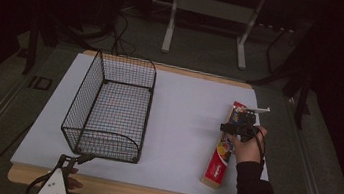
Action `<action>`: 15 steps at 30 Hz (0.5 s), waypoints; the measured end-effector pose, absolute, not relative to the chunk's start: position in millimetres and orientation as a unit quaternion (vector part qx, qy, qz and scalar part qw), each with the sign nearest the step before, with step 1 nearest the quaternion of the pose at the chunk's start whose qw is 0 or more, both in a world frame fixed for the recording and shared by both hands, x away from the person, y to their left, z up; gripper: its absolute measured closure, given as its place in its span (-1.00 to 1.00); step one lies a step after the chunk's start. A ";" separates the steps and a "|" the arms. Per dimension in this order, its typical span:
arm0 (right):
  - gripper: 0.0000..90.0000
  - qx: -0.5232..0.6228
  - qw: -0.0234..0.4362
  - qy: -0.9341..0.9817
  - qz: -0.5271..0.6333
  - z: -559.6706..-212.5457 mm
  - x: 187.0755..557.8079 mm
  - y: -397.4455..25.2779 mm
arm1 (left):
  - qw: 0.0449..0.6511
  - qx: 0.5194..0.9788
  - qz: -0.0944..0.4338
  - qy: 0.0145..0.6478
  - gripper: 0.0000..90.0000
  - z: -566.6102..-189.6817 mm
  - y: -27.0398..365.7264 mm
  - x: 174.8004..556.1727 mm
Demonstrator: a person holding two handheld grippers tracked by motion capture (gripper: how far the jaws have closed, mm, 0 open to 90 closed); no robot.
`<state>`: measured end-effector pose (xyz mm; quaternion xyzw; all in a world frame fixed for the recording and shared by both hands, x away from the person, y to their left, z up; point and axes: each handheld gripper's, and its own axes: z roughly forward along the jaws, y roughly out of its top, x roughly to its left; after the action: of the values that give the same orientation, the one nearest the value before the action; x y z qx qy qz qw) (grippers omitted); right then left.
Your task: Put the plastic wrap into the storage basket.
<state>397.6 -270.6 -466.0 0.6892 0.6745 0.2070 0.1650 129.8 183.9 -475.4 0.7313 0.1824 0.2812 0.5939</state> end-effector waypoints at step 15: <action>-0.49 0.758 0.092 0.630 0.139 -500.1 415.7 -266.7 | 0.593 0.733 0.279 0.180 -1.00 -475.5 184.2 129.2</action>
<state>415.7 -266.7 -500.1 0.7583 0.6301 0.1394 0.0924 129.2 184.2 -475.5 0.7334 0.1801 0.2793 0.5930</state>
